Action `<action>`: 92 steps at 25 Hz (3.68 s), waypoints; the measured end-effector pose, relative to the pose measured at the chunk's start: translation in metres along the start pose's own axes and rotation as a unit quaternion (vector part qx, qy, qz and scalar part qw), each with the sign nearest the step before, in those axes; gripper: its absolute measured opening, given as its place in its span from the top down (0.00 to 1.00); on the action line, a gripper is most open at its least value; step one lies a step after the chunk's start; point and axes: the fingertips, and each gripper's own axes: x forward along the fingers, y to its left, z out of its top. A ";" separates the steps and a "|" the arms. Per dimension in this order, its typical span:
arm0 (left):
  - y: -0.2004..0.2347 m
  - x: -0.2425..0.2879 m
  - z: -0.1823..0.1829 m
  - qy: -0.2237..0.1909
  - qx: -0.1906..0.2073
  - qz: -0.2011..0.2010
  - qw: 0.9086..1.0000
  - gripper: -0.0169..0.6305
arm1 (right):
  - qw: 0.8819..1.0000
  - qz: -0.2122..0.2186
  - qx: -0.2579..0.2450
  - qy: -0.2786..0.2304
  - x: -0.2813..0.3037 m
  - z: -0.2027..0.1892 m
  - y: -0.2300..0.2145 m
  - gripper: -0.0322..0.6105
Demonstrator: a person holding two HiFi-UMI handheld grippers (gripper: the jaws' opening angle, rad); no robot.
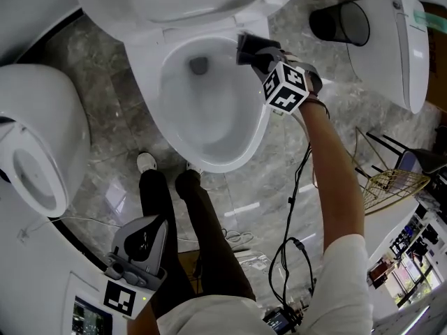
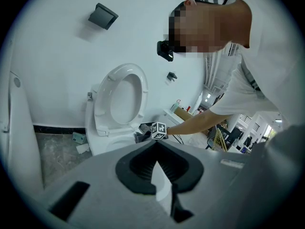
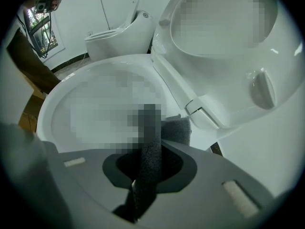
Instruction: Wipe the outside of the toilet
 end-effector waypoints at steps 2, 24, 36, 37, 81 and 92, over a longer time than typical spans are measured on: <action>0.000 0.000 -0.001 0.000 -0.001 0.000 1.000 0.98 | 1.000 -0.004 0.001 -0.003 0.001 0.004 -0.006 0.85; 0.007 -0.008 -0.009 0.003 -0.001 0.015 1.000 0.98 | 0.997 -0.072 0.027 0.002 0.013 0.016 -0.067 0.85; 0.001 -0.014 -0.005 -0.001 0.009 0.015 1.000 0.98 | 0.991 -0.111 0.070 0.023 0.005 0.001 -0.076 0.85; 0.000 -0.014 -0.005 -0.001 0.009 0.015 1.000 0.98 | 0.989 -0.118 0.082 0.026 0.002 -0.005 -0.078 0.85; -0.116 -0.102 0.104 -0.043 0.113 -0.082 0.989 0.98 | 0.708 -0.200 0.582 -0.346 -0.387 0.013 0.159 0.86; -0.163 -0.134 0.179 -0.060 0.156 -0.103 0.981 0.98 | 0.655 -0.239 0.568 -0.437 -0.548 0.067 0.154 0.86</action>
